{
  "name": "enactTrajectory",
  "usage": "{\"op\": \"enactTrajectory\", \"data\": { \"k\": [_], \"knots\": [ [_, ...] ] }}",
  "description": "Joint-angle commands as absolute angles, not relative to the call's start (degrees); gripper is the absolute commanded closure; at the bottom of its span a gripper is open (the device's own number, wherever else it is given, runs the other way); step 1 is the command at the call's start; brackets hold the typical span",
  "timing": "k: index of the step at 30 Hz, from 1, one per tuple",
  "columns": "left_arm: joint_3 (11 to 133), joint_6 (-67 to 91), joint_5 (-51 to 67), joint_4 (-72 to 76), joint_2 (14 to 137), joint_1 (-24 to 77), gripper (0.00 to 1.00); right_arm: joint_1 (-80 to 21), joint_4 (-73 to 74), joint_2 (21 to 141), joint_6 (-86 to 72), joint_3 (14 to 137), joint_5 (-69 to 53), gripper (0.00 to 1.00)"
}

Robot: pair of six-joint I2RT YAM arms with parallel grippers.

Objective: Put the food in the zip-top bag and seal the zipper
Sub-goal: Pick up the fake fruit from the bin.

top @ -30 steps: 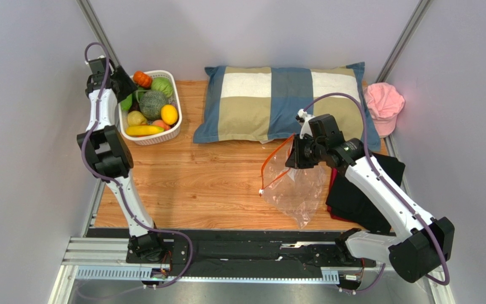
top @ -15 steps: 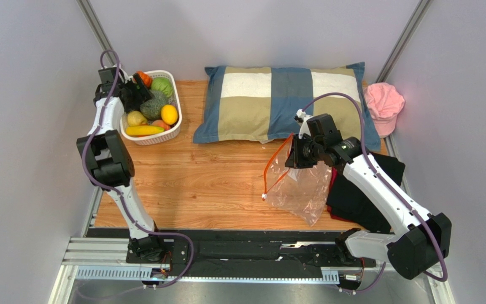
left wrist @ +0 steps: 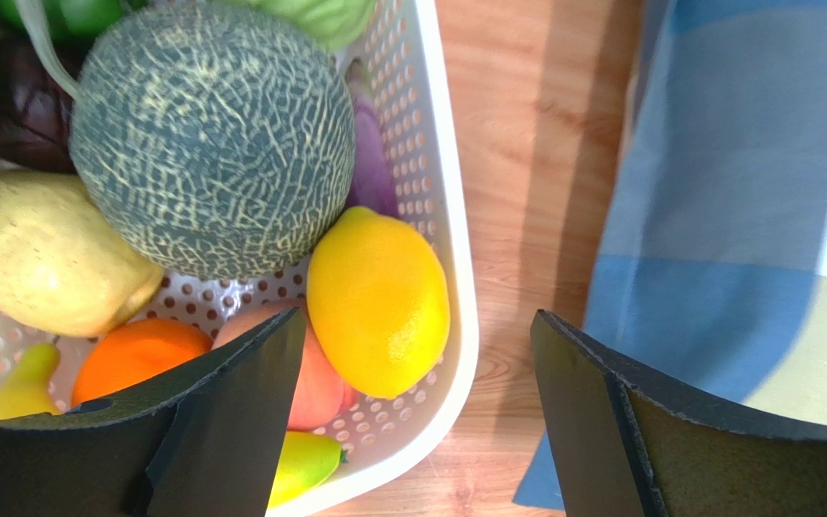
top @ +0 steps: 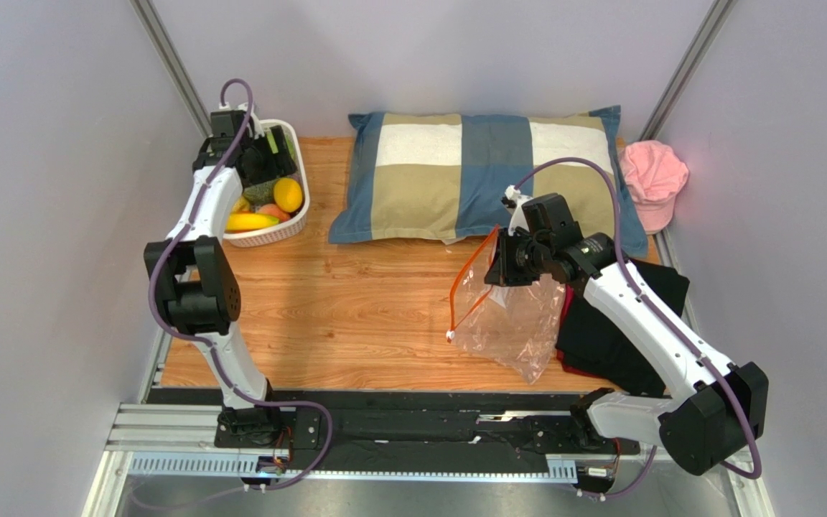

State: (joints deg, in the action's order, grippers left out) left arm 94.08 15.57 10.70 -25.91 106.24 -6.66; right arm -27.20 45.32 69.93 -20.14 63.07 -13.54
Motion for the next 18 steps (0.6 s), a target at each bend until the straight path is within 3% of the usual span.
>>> {"op": "enactTrajectory", "data": {
  "k": [1, 13, 18],
  "knots": [
    [94.57, 13.01, 3.26, -27.25, 108.19, -4.58, 0.13, -27.25, 43.15, 69.43, -20.83, 65.13, -13.71, 1.0],
    [99.4, 12.66, -3.17, -30.5, 116.28, -3.34, 0.18, -27.25, 43.15, 70.4, -21.36, 65.48, -14.33, 1.0],
    [100.02, 13.27, -1.67, -31.2, 114.53, -3.34, 0.3, -27.16, 43.15, 70.49, -21.8, 65.83, -14.94, 1.0]
  ]
}}
